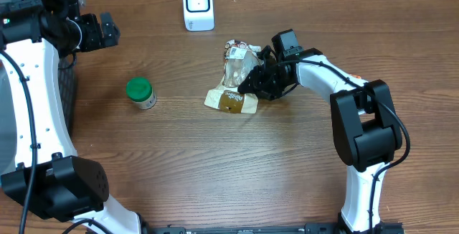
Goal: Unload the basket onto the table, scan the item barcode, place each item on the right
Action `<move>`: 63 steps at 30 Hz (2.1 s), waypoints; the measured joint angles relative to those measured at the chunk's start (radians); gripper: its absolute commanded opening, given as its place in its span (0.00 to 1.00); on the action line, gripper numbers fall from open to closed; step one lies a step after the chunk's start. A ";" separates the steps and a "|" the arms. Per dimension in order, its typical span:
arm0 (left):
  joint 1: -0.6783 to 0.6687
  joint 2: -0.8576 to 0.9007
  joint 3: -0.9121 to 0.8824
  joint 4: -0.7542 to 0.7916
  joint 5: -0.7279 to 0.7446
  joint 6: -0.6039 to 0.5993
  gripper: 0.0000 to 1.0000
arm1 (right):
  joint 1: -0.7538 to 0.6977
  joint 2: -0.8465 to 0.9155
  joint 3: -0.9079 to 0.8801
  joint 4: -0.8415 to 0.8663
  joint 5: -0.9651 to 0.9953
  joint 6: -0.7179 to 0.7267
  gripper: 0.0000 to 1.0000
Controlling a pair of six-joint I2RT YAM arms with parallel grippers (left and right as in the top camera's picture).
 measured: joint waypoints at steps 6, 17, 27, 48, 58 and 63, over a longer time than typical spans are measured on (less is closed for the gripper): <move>0.000 0.000 0.000 0.000 0.000 0.000 1.00 | 0.001 0.000 0.000 0.024 -0.003 0.002 0.11; 0.000 0.000 0.000 0.000 0.000 0.000 0.99 | 0.004 -0.022 0.000 -0.050 -0.010 -0.018 0.04; 0.000 0.000 0.000 0.000 0.000 0.000 0.99 | 0.004 -0.210 0.000 -0.138 -0.018 -0.162 0.04; 0.000 0.000 0.000 0.000 0.000 0.000 1.00 | 0.003 -0.566 0.000 -0.359 -0.305 -0.660 0.04; 0.000 0.000 0.000 0.000 0.000 0.000 1.00 | 0.010 -0.566 0.023 -0.368 -0.122 -0.510 0.04; 0.000 0.000 0.000 0.000 0.000 0.000 0.99 | 0.051 -0.549 0.227 -0.441 0.069 -0.465 0.04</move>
